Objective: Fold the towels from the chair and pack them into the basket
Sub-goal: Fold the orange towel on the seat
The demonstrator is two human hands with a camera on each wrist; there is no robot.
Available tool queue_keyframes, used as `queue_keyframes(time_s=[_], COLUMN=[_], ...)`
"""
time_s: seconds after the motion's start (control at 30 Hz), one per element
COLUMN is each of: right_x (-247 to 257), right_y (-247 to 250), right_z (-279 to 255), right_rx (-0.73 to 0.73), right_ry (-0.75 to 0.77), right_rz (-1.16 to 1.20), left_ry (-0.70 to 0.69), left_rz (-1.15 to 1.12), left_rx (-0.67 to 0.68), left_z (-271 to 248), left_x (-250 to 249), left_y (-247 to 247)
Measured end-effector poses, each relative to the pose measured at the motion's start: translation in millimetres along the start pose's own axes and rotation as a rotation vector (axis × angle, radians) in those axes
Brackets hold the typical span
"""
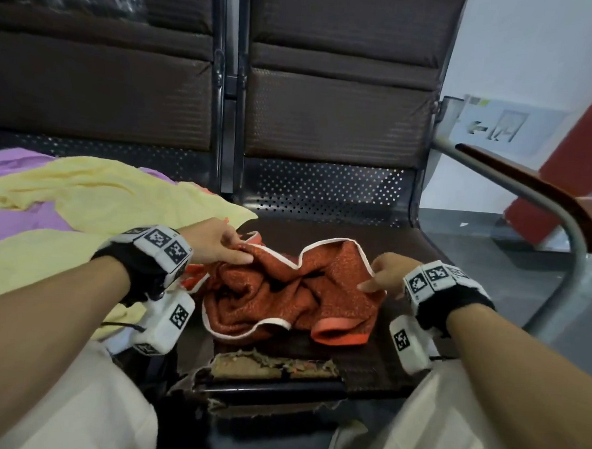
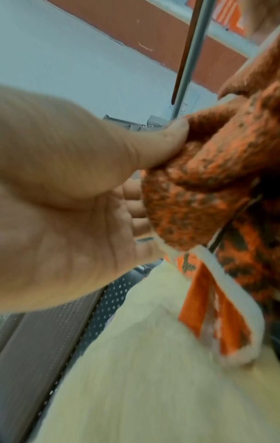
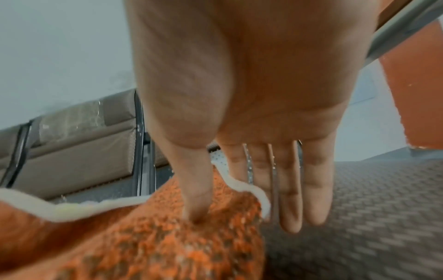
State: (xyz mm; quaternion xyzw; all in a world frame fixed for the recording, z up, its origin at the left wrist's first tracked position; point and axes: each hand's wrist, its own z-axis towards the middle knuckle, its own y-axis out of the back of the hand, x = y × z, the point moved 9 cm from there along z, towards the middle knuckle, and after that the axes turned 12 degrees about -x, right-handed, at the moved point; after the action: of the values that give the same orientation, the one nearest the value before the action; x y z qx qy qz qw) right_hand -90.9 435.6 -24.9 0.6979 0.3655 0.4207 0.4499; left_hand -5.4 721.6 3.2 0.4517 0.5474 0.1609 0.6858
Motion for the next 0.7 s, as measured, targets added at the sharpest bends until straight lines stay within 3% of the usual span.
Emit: queue_keyframes(time_s=[0.07,0.17,0.3,0.37,0.47,0.6,0.7], right_x=[1,14,60,86,122,167,170], right_y=[-1,21,79,94,92,70,78], right_z=[-6,-9,-21,-36,-50,-61,-57], right_rx=[-0.005,-0.138,-0.562,-0.653,-0.548,-0.287,-0.348], right_ry=[0.004,0.027,0.242,0.374,0.545,0.74,0.697], right_rz=[-0.106,-0.075,0.277,0.498,0.727,0.653,0.639], left_ry=[0.014,-0.013,-0.222,-0.3,-0.39,-0.392,-0.334], left_rz=[0.11,0.054,-0.102,-0.167,-0.298,-0.492,-0.513], left_rx=[0.001,-0.159,-0.322,-0.33,-0.359,-0.333,-0.372], left_z=[-2,-2,-7,-11,-20,-28,-25], left_x=[6,-4,-54,-73,-93,-100,-89], left_y=[1,19,43,50,61,64,68])
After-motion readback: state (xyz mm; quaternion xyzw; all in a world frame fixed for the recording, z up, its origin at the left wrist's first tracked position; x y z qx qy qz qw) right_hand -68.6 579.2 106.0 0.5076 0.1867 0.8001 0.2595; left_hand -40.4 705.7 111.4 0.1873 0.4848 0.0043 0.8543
